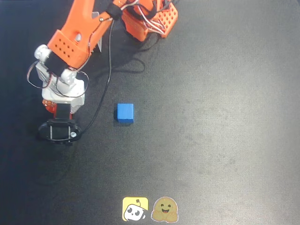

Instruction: Put the red cube on top of the blue cube.

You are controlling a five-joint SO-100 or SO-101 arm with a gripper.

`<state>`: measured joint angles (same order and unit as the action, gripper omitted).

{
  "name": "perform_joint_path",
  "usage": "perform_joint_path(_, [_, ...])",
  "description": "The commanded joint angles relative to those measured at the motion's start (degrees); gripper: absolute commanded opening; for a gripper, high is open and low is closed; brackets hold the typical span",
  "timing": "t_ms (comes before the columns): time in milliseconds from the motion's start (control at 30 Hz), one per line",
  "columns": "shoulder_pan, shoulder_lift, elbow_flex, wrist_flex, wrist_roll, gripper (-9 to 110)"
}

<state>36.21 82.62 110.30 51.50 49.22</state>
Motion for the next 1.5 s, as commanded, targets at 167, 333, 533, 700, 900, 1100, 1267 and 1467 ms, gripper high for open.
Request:
perform_joint_path(167, [-0.1,4.1,-1.5,3.4,1.6,7])
perform_joint_path(333, [-0.8,7.3,-4.0,8.9,3.6,7])
perform_joint_path(533, [-1.8,10.4,-7.4,14.2,6.0,7])
perform_joint_path(700, [-4.0,13.6,-7.5,17.0,8.7,7])
perform_joint_path(900, [-8.0,18.7,-5.4,18.4,12.7,7])
perform_joint_path(1100, [-12.0,24.3,-0.6,17.2,16.7,7])
perform_joint_path(1267, [-15.7,27.9,3.9,15.0,18.7,7])
perform_joint_path(1467, [-19.9,30.0,7.6,13.3,20.7,7])
